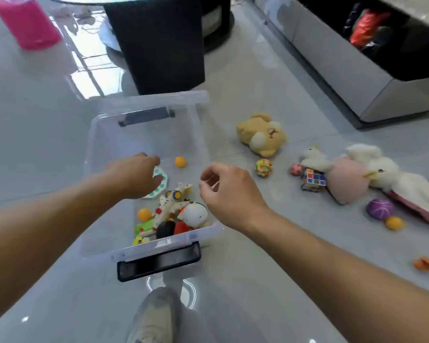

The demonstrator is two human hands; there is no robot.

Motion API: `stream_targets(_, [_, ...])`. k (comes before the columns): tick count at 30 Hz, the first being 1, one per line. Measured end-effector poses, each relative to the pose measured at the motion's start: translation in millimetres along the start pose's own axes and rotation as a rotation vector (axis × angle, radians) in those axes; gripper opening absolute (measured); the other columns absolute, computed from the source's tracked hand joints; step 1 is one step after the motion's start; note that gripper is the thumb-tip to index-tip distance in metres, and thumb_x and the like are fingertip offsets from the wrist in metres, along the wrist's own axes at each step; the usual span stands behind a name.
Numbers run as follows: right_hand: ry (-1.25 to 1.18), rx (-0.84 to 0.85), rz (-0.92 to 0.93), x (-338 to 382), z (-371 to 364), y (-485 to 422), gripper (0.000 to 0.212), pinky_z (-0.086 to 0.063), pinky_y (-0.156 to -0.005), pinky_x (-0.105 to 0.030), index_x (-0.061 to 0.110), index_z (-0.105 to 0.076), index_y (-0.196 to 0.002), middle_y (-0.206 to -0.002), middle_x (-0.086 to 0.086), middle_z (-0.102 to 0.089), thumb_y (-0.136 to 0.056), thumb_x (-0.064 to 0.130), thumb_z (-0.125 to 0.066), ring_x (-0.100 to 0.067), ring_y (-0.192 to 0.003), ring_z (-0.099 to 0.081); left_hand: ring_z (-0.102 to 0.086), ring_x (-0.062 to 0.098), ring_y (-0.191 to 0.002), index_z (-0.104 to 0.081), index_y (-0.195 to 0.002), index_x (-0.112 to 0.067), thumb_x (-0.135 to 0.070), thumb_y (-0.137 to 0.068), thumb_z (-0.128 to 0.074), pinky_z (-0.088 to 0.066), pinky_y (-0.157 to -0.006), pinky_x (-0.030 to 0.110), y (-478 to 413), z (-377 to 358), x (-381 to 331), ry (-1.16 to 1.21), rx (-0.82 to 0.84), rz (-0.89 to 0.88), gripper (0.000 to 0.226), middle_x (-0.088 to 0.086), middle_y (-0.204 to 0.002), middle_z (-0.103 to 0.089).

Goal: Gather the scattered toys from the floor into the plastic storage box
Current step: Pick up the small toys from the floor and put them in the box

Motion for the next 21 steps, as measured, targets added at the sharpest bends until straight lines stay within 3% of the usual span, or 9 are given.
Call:
stream_targets(3, [-0.031,-0.092,-0.124,-42.5,50.2,33.0,0.013,-0.056,-0.073,-0.035,0.022,-0.067,-0.095,-0.083,0.007,-0.070,-0.086,0.026,-0.059,-0.017,-0.081,-0.066,-0.059,0.035,-0.112,-0.049,-0.137,-0.019,-0.046,-0.096,-0.052,-0.050,-0.094,0.043,1.2,42.3,-54.8,0.079,-0.095,-0.049,0.049,0.012,-0.135,-0.054])
stream_targets(7, [0.025,-0.049,-0.354,-115.6,101.1,70.7,0.019,-0.054,-0.080,-0.034,0.022,-0.065,-0.104,-0.092,0.007,-0.068,-0.087,0.028,-0.057,-0.018,-0.091,-0.064,-0.062,0.028,-0.106,-0.054,-0.132,-0.021,-0.047,-0.095,-0.053,-0.052,-0.091,0.040,6.3,74.8,-129.9,0.136,-0.166,-0.158,0.045,0.009,-0.128,-0.058])
stream_targets(10, [0.086,0.017,-0.495,-168.8,116.4,79.1,0.034,-0.051,-0.090,-0.036,0.022,-0.060,-0.121,-0.117,0.000,-0.064,-0.089,0.030,-0.056,-0.021,-0.107,-0.059,-0.060,0.028,-0.109,-0.051,-0.135,-0.023,-0.047,-0.094,-0.053,-0.050,-0.091,0.039,-15.2,68.0,-181.7,0.092,-0.085,-0.244,0.048,0.008,-0.128,-0.056])
stream_targets(13, [0.241,0.066,-0.549,-220.0,109.3,54.3,0.049,-0.048,-0.093,-0.038,0.024,-0.047,-0.139,-0.137,-0.006,-0.051,-0.091,0.033,-0.053,-0.027,-0.123,-0.051,-0.052,0.033,-0.123,-0.035,-0.147,-0.022,-0.048,-0.092,-0.057,-0.043,-0.098,0.038,-65.9,35.0,-234.7,0.080,0.114,-0.276,0.064,0.012,-0.142,-0.044])
stream_targets(17, [0.423,0.045,-0.579,-261.9,94.7,0.8,0.055,-0.041,-0.095,-0.040,0.027,-0.035,-0.144,-0.138,-0.013,-0.037,-0.091,0.032,-0.051,-0.035,-0.126,-0.037,-0.041,0.043,-0.130,-0.020,-0.153,-0.024,-0.040,-0.085,-0.067,-0.039,-0.104,0.043,-127.2,-18.8,-280.0,0.148,0.235,-0.234,0.084,0.023,-0.148,-0.030])
stream_targets(21, [0.584,-0.016,-0.489,-297.9,71.8,-67.8,0.058,-0.040,-0.091,-0.044,0.033,-0.031,-0.140,-0.135,-0.013,-0.033,-0.088,0.038,-0.056,-0.034,-0.124,-0.032,-0.037,0.042,-0.129,-0.031,-0.140,-0.018,-0.030,-0.084,-0.066,-0.043,-0.099,0.048,-182.6,-55.5,-297.8,0.230,0.228,-0.175,0.068,0.023,-0.141,-0.030])
Point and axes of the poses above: each hand's wrist, its own y-axis away from the middle knuckle, its own z-axis out of the back of the hand, x = y × z, the point moved 3 cm from there along -y, towards the middle knuckle
